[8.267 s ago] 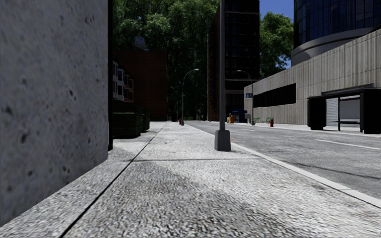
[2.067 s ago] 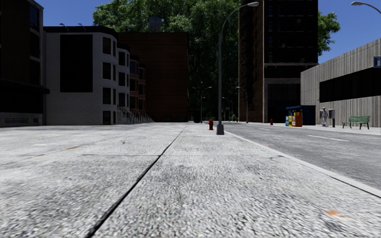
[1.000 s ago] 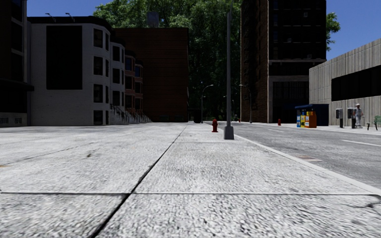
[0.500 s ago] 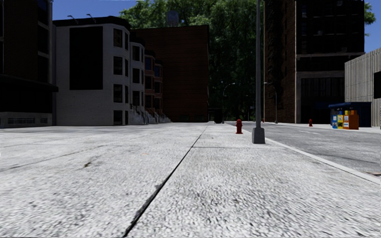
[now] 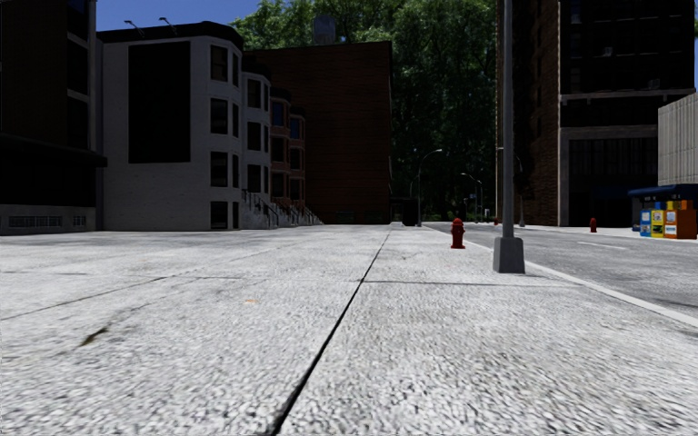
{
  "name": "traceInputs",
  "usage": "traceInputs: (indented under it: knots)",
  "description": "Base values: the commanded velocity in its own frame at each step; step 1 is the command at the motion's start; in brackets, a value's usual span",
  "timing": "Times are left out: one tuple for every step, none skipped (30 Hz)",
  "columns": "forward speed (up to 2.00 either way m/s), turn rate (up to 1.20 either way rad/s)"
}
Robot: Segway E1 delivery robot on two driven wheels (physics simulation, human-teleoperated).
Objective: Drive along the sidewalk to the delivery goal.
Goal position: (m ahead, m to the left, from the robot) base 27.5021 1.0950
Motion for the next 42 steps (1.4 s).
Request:
traceInputs:
  knots:
    - [2.0,0.0]
    - [2.0,0.0]
    - [2.0,0.0]
    - [2.0,0.0]
    - [2.0,0.0]
    - [2.0,0.0]
    - [2.0,0.0]
    - [2.0,0.0]
    - [2.0,0.0]
    - [2.0,0.0]
    - [2.0,0.0]
    - [2.0,0.0]
    - [2.0,0.0]
    - [2.0,0.0]
    - [2.0,0.0]
    - [2.0,0.0]
    - [2.0,0.0]
    - [2.0,0.0]
    - [2.0,0.0]
    - [2.0,0.0]
    - [2.0,0.0]
    - [2.0,0.0]
    - [2.0,0.0]
    - [2.0,0.0]
    - [2.0,0.0]
    - [2.0,0.0]
    - [2.0,0.0]
    - [2.0,0.0]
    - [2.0,0.0]
    - [2.0,0.0]
    - [2.0,0.0]
    - [2.0,0.0]
    - [2.0,0.0]
    - [2.0,0.0]
    - [2.0,0.0]
    - [2.0,0.0]
    - [2.0,0.0]
    - [2.0,0.0]
    - [2.0,0.0]
    - [2.0,0.0]
    - [2.0,0.0]
    - [2.0,0.0]
